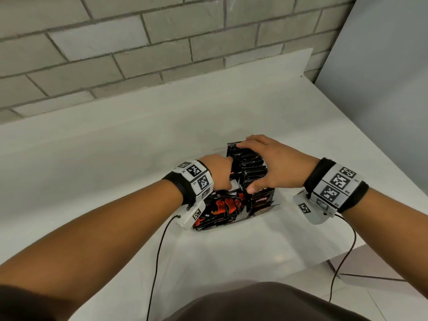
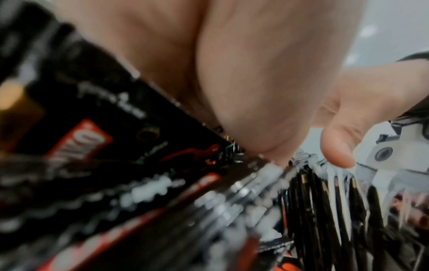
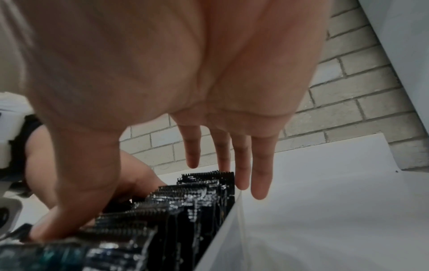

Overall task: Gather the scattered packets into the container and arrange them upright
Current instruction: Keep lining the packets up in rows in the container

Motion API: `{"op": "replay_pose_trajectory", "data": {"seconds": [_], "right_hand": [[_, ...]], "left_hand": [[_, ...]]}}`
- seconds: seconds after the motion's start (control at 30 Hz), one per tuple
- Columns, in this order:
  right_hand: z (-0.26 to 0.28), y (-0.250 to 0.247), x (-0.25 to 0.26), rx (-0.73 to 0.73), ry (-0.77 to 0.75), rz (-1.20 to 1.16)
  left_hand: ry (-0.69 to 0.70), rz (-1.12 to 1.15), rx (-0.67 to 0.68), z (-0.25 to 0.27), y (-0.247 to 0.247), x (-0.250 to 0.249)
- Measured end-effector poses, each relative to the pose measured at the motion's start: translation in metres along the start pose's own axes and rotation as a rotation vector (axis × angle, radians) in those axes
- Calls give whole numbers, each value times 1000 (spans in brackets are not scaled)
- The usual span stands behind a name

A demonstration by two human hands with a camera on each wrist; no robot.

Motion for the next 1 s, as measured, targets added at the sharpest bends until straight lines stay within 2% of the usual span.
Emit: {"op": "replay_pose_trajectory", "data": {"seconds": [0.27, 0.47, 0.6, 0.8, 1.0], "right_hand": [[-1, -2, 0, -17, 7, -18], [-1, -1, -1, -16, 15, -32], [1, -3, -1, -7, 18, -11], [5, -11, 9, -6, 2, 0], [13, -43, 35, -139, -39, -46]], "left_hand": [[6, 39, -70, 0, -22, 9], [74, 276, -178, 20, -42, 22], [124, 484, -314, 44, -58, 37], [122, 825, -550, 67, -79, 63], [29, 1283, -715, 82, -83, 94]]}}
Point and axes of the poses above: each hand's wrist, its own z-axis away from the middle knuckle, its own y-axis out of the palm, x = y × z, the point moved 9 cm from there along -z, towards the middle knuckle, and after that the axes turned 9 degrees about z, right-handed, at the moved point
